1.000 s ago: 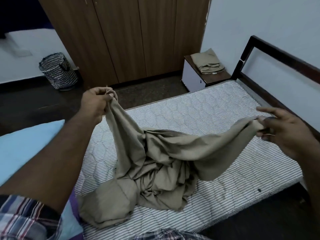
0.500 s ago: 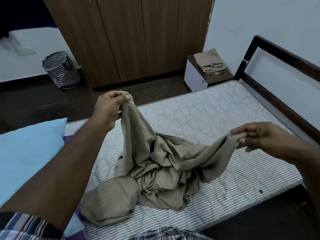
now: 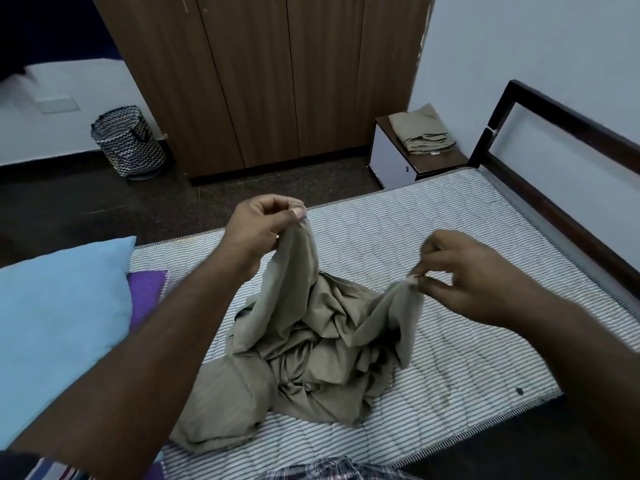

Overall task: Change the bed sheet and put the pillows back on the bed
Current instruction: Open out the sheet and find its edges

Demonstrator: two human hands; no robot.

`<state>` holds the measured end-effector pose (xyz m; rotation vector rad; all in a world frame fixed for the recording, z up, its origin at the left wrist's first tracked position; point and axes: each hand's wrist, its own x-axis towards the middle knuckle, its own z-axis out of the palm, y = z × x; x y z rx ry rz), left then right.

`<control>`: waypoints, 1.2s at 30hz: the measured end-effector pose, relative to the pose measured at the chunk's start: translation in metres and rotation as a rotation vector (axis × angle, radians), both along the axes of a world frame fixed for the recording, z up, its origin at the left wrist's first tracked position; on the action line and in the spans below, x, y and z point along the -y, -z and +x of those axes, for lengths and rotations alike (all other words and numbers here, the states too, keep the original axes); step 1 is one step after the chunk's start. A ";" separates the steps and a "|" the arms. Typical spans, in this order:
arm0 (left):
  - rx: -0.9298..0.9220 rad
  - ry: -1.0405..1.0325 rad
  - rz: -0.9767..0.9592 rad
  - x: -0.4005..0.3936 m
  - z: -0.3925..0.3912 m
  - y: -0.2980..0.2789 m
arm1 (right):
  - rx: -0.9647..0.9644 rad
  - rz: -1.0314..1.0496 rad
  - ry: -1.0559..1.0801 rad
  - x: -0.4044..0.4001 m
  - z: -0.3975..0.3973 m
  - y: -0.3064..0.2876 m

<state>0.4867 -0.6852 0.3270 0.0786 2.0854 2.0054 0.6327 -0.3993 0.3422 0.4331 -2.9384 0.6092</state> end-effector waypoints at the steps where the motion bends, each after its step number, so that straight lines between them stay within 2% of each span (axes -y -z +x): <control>1: -0.009 0.019 0.001 -0.003 0.005 -0.001 | -0.061 -0.070 -0.055 0.010 -0.004 -0.001; 5: 0.011 0.060 0.048 -0.012 0.022 -0.005 | -0.157 -0.317 -0.221 0.052 -0.027 -0.002; 8: 0.030 0.066 0.081 -0.011 0.031 -0.008 | -0.153 -0.506 -0.201 0.075 -0.046 0.001; 11: 0.025 0.049 0.099 -0.005 0.038 -0.008 | -0.147 -0.605 -0.171 0.090 -0.061 0.008; 17: 0.033 0.024 0.153 0.010 0.048 -0.007 | -0.144 -0.665 -0.134 0.107 -0.079 0.013; 21: 0.018 -0.007 0.179 0.015 0.049 -0.005 | -0.131 -0.618 -0.063 0.118 -0.085 0.016; 26: 0.015 -0.038 0.209 0.018 0.051 -0.003 | -0.033 -0.657 0.041 0.126 -0.090 0.018; 31: 0.014 0.003 0.250 0.019 0.053 -0.004 | 0.077 -0.750 0.055 0.127 -0.093 0.014; 36: -0.013 0.047 0.217 0.023 0.049 -0.005 | 0.097 -0.710 0.051 0.125 -0.098 0.015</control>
